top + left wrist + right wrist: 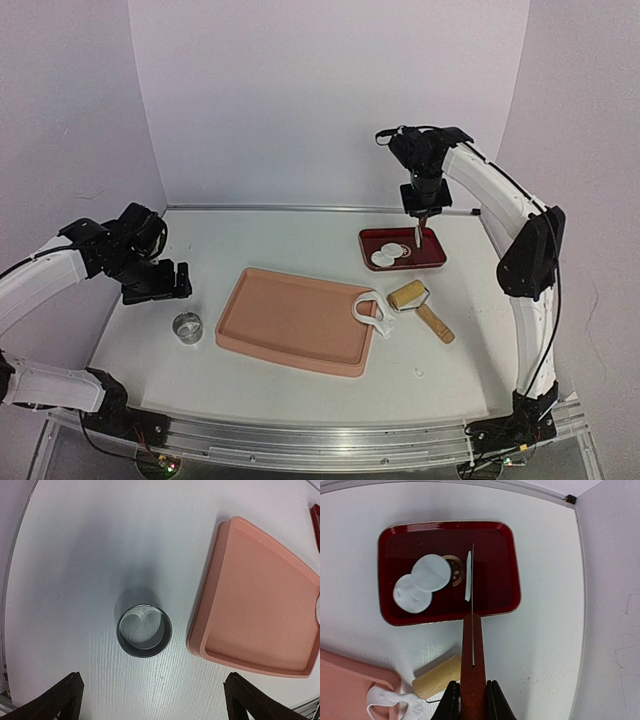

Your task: Roll out the dumpling wrappers from the dough

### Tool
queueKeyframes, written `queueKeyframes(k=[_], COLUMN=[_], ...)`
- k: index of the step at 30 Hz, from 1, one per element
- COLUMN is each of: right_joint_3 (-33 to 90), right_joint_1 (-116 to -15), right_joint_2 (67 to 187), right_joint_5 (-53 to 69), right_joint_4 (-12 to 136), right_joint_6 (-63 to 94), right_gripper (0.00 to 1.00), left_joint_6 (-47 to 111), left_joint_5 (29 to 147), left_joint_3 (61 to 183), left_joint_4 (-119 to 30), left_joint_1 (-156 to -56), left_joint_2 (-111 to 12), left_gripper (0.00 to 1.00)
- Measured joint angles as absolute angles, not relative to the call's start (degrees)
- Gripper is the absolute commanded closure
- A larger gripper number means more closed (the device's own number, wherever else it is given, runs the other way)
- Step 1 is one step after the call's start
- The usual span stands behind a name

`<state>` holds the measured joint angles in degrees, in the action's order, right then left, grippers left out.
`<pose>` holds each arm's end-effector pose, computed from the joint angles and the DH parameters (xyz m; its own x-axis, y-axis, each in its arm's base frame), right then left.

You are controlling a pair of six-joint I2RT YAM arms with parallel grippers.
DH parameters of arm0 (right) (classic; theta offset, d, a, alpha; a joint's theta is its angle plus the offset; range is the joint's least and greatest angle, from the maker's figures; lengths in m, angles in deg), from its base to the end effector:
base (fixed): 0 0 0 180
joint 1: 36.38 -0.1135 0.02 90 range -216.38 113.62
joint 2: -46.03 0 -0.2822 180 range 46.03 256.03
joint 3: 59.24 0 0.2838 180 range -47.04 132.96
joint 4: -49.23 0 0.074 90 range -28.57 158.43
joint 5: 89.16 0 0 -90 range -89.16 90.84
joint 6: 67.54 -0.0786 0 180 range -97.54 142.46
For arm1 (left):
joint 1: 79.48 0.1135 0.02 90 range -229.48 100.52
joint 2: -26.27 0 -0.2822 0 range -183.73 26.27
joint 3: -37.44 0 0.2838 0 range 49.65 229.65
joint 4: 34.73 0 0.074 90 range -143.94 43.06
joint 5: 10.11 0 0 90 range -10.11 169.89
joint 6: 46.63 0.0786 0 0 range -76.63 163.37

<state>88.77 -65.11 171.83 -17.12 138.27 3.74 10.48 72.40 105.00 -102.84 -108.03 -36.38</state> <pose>0.4557 0.2221 0.3129 -0.8761 -0.1321 -0.4636 -0.0736 0.9871 -0.1422 0.2171 -0.1065 0.2528 -0.8877 -0.1300 -0.4418 -0.0712 0.9865 -0.1471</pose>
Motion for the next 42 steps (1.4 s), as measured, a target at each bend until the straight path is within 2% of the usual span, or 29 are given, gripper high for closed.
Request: queueKeyframes(k=[6, 17, 33, 42], right_joint_3=[92.1, 91.3, 82.7, 76.3], right_joint_1=[-67.2, -72.5, -73.3, -80.0], right_joint_2=[176.4, 179.7, 176.0, 174.6], right_joint_5=[-26.8, -27.7, -28.0, -35.7], right_joint_4=[138.6, 138.4, 135.4, 133.1], right_joint_6=[4.2, 5.7, 8.6, 10.4], right_gripper=[1.0, 1.0, 1.0, 1.0], left_joint_6=[10.5, 10.5, 10.5, 10.4], left_joint_5=[72.4, 72.4, 73.6, 73.8], left_joint_3=[105.0, 105.0, 105.0, 105.0], left_joint_4=[-102.8, -102.8, -102.8, -102.8], left_joint_1=[-108.0, -108.1, -108.1, -108.1], left_joint_2=[-36.4, -36.3, -36.8, -37.2], left_gripper=[0.0, 0.0, 0.0, 0.0])
